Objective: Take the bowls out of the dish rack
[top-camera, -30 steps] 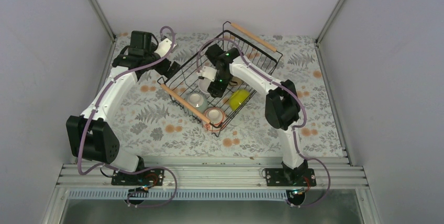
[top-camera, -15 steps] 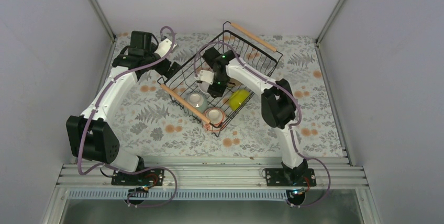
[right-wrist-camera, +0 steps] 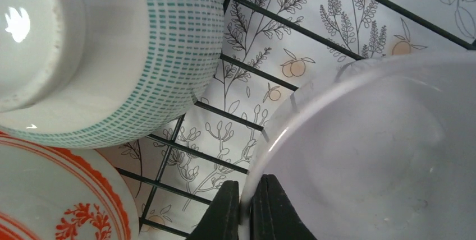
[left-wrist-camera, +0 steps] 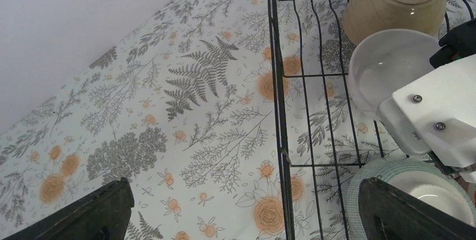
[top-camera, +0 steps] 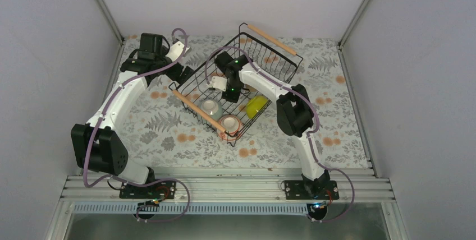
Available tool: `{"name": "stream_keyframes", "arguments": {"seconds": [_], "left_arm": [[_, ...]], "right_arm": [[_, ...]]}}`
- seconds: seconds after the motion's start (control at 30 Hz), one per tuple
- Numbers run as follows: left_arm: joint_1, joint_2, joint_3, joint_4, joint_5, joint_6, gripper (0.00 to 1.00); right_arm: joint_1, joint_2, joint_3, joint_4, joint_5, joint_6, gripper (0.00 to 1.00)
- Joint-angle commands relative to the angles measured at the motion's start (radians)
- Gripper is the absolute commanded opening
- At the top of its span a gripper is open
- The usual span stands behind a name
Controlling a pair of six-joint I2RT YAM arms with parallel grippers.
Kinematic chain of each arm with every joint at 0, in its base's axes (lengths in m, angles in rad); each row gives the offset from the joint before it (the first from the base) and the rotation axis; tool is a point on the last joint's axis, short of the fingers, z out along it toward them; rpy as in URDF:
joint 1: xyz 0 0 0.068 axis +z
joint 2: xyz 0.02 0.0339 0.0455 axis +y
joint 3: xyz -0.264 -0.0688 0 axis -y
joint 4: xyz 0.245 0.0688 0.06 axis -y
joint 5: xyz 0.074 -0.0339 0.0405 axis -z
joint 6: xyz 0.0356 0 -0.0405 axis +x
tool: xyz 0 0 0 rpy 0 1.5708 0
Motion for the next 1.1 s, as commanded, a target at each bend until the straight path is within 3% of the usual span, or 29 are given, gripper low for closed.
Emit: {"name": "stream_keyframes", "arguments": {"seconds": [0.0, 0.23, 0.5, 0.83, 0.93, 1.07], "left_arm": [[-0.006, 0.012, 0.028, -0.010, 0.012, 0.009, 1.00], [-0.008, 0.017, 0.032, -0.010, 0.009, 0.007, 1.00], [-0.007, 0.001, 0.024, 0.005, -0.027, 0.001, 1.00], [-0.007, -0.020, 0.010, 0.007, -0.025, 0.004, 1.00], [-0.008, -0.023, 0.012, 0.004, -0.020, 0.008, 1.00], [-0.007, -0.027, 0.010, 0.003, -0.012, 0.012, 1.00]], "right_arm": [[0.010, 0.005, 0.035, 0.003, 0.041, 0.004, 0.04], [0.010, -0.044, 0.107, 0.031, 0.122, 0.009, 0.04], [-0.017, -0.232, 0.137, 0.107, 0.313, 0.023, 0.04], [-0.106, -0.513, 0.198, -0.070, 0.539, 0.064, 0.04], [-0.149, -0.590, 0.153, -0.145, 0.545, 0.115, 0.04], [-0.200, -0.734, -0.037, -0.147, 0.541, 0.130, 0.04]]}}
